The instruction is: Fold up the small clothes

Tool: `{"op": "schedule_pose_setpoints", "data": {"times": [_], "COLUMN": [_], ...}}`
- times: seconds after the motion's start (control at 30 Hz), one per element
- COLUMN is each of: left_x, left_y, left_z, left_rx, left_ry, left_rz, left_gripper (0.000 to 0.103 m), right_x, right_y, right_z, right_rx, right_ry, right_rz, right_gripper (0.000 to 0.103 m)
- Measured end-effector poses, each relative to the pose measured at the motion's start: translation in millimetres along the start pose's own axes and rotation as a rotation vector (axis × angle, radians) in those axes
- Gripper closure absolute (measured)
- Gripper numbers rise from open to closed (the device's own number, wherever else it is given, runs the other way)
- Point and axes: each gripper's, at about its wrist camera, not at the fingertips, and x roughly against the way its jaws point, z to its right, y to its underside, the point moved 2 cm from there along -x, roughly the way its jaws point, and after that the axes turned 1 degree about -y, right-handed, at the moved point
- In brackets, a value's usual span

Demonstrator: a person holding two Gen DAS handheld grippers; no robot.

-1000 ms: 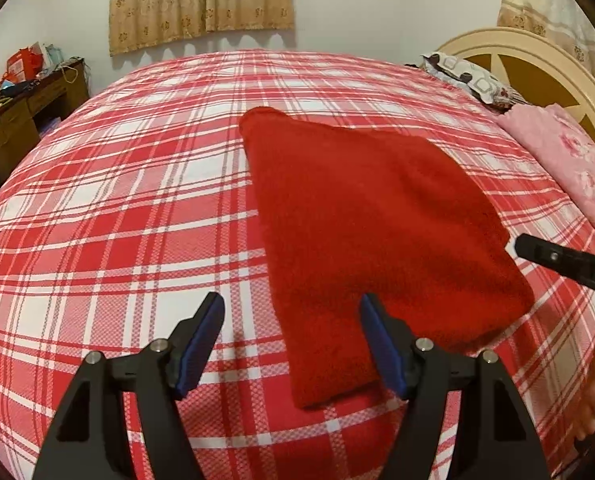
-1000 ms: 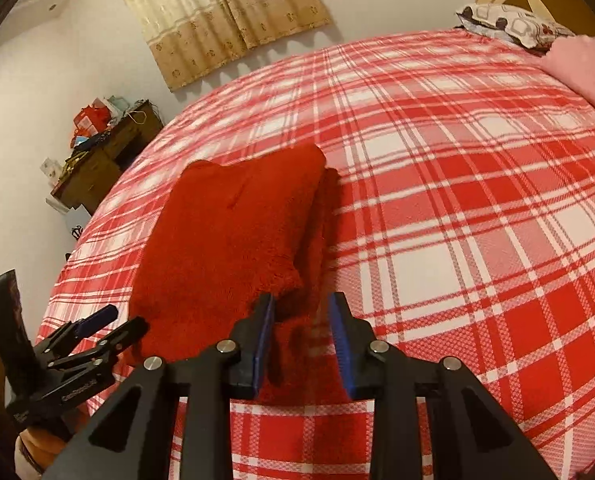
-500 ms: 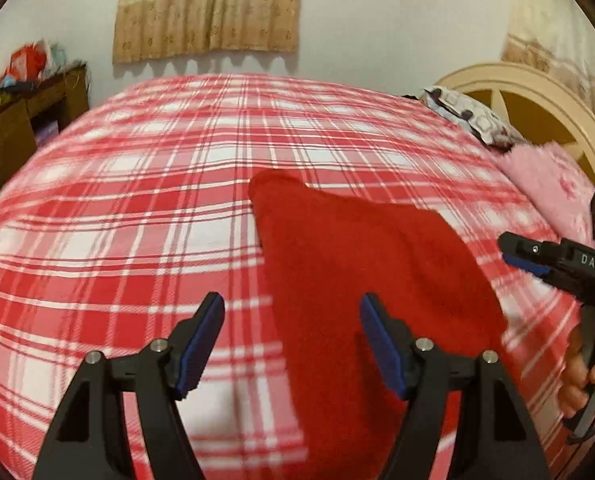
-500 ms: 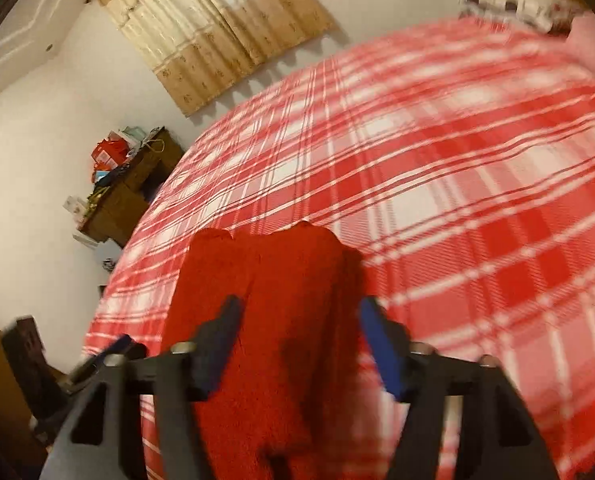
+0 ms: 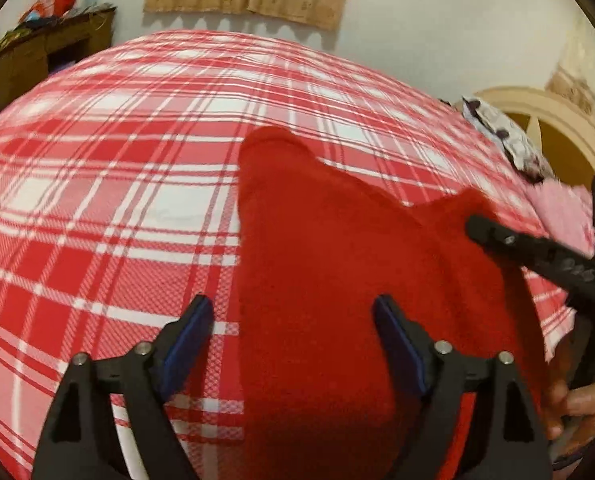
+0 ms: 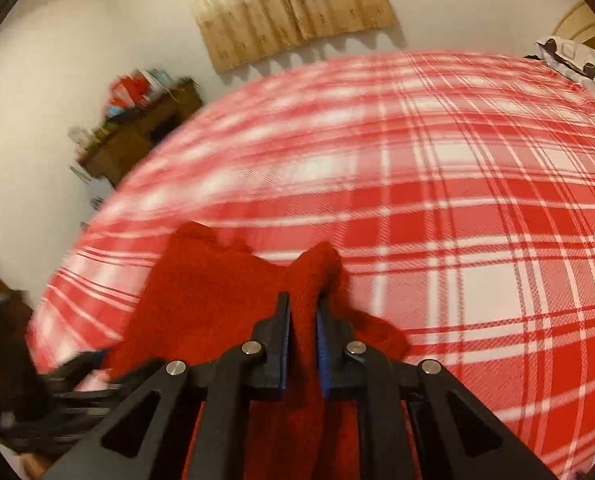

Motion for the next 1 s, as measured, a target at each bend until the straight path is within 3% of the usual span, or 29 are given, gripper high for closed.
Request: {"op": "schedule_pose_setpoints", "data": {"times": [0.07, 0.1, 0.23, 0.4, 0.47, 0.57, 0.6, 0.83, 1.0], "left_x": [0, -1, 0, -3, -3, 1, 4, 18, 3], "left_y": [1, 1, 0, -1, 1, 4, 4, -3, -10], "left_z": [-1, 1, 7, 1, -1, 0, 1, 11, 12], "left_rx": [0.017, 0.011, -0.051, -0.017, -0.007, -0.016, -0.025, -0.12, -0.088], "left_ry": [-0.002, -0.007, -0.034, -0.021, -0.031, -0.05, -0.057, -0.052, 0.008], "left_rz": [-0.001, -0.002, 0.003, -0.017, -0.026, -0.029, -0.028, -0.023, -0.061], "left_gripper": [0.013, 0.013, 0.011, 0.007, 0.005, 0.004, 0.004, 0.009, 0.02], "right_x": [-14, -12, 5, 43, 65, 84, 89, 82, 65], "right_y": [7, 10, 26, 39, 47, 59, 62, 59, 62], "right_z": [18, 29, 57, 52, 45, 32, 28, 23, 27], "right_rx": [-0.055, -0.107, -0.259, -0.307, -0.328, -0.326, -0.314, -0.28, -0.306], "right_ry": [-0.026, -0.067, -0.145, -0.091, -0.122, -0.13, -0.112, -0.073, -0.079], "right_rz": [-0.02, -0.012, -0.002, 0.018, 0.062, 0.092, 0.097, 0.076, 0.037], "right_gripper": [0.087, 0.078, 0.075, 0.068, 0.067, 0.044, 0.041, 0.04, 0.04]}}
